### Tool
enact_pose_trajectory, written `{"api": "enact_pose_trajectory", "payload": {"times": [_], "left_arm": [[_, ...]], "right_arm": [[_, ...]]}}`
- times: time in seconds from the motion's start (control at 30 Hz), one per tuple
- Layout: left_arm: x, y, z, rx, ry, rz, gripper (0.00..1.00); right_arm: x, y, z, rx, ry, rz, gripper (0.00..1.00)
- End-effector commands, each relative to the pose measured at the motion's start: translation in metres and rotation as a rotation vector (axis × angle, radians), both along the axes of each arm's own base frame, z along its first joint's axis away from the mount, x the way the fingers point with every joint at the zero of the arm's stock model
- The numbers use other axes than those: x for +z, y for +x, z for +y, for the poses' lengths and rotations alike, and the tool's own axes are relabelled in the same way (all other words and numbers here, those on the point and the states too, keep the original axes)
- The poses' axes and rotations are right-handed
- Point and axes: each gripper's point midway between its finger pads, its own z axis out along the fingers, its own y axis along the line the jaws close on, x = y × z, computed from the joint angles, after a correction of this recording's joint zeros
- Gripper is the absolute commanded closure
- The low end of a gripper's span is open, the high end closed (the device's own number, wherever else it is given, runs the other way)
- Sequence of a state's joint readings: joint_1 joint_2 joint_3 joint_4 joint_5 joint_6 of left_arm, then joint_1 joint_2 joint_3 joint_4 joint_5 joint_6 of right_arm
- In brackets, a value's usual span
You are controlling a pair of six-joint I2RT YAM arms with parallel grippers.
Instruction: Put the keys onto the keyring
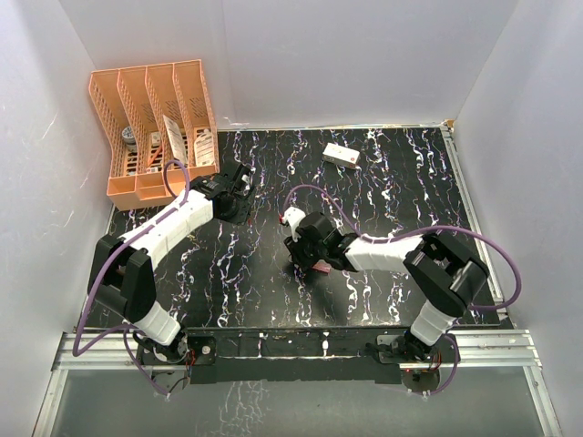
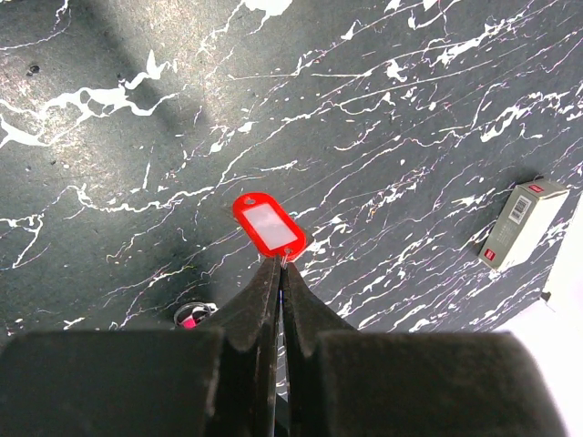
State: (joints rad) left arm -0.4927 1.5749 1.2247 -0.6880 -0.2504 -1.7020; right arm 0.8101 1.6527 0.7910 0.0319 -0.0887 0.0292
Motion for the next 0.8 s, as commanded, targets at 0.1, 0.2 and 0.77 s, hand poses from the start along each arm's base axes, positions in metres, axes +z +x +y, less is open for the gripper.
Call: {"api": "enact_pose_trajectory", "payload": {"times": [0.1,0.2,0.77], "left_arm": [[0.010,-0.005,0.003,-0.004,-0.014,-0.015,1.00],[0.010,-0.006,0.003,-0.007,-0.016,-0.018,1.00],[0.012,-0.006,0.004,-0.003,-0.017,-0.029,1.00]], "right_arm": [[-0.019,-0.001,-0.005,-0.078,-0.103,-0.001,0.83],[-0.011,0.010,-0.007,-0.123,-0.109,-0.043,0.95],[0.103,0.056,-0.018,-0.280,0.033,-0.387,1.00]]}}
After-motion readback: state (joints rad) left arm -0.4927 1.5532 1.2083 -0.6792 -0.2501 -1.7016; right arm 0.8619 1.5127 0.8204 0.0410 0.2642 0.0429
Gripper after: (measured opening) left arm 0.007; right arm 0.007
